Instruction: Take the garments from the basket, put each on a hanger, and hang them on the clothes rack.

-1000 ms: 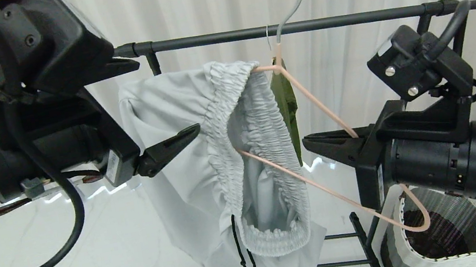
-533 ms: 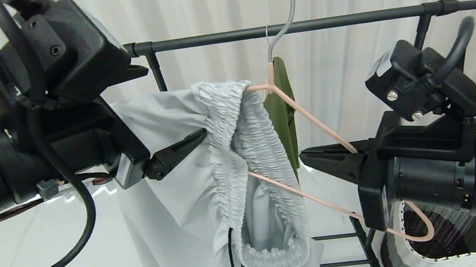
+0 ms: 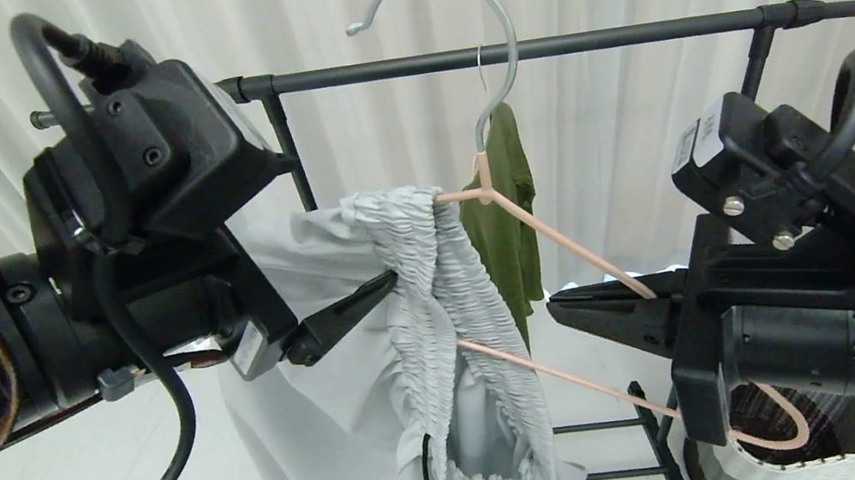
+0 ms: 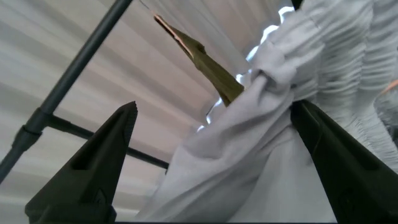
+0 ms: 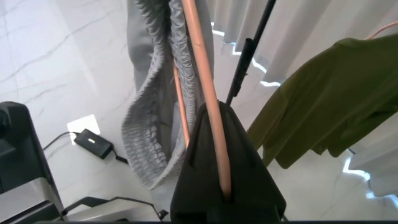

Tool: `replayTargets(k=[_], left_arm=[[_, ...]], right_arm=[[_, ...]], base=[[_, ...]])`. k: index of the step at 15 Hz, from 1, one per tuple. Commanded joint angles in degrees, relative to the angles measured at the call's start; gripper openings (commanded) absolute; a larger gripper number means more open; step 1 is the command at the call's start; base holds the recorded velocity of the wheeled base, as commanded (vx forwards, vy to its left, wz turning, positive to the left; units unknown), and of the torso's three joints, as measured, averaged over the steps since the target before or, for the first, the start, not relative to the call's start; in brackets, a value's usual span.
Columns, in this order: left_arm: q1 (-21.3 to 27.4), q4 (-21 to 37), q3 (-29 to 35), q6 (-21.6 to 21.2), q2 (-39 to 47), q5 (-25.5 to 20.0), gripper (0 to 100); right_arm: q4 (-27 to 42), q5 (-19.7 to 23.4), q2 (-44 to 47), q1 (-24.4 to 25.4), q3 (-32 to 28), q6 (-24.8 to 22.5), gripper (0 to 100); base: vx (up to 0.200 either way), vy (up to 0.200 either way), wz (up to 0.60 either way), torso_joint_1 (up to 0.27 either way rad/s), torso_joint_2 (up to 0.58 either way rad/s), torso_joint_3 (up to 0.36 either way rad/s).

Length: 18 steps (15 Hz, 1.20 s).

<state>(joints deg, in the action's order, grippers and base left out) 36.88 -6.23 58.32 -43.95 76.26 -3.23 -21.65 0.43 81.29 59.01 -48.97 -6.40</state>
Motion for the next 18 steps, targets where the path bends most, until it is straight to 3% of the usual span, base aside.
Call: replayTargets(k=[1, 5, 8, 9, 18], left_arm=[[0.04, -0.01, -0.40, 0.09, 0.02, -0.20, 100], [0.04, -0.01, -0.84, 0.09, 0.11, -4.06, 100], [0.04, -0.01, -1.28, 0.00, 0.20, -4.06, 100], [0.04, -0.01, -1.37, 0.00, 0.29, -4.15, 0], [0.04, -0.01, -3.92, 0.27, -0.15, -5.12, 0]], right_arm=[[0.12, 0.98, -1.13, -0.04, 0.45, -0.10, 0], [2.40, 3.26, -2.10, 0.05, 0.72, -1.95, 0], [2.49, 3.26, -2.19, 0.05, 0.81, -2.04, 0], [2.49, 3.35, -2.19, 0.05, 0.81, -2.04, 0], [2.05, 4.14, -2.10, -0.13, 0.81, -1.95, 0]], base=[[0.000, 0.000, 0.00, 0.000, 0.00, 0.000], [0.000, 0.000, 0.00, 0.000, 0.00, 0.000], [0.000, 0.000, 0.00, 0.000, 0.00, 0.000], [0.000, 0.000, 0.00, 0.000, 0.00, 0.000], [0.000, 0.000, 0.00, 0.000, 0.00, 0.000]])
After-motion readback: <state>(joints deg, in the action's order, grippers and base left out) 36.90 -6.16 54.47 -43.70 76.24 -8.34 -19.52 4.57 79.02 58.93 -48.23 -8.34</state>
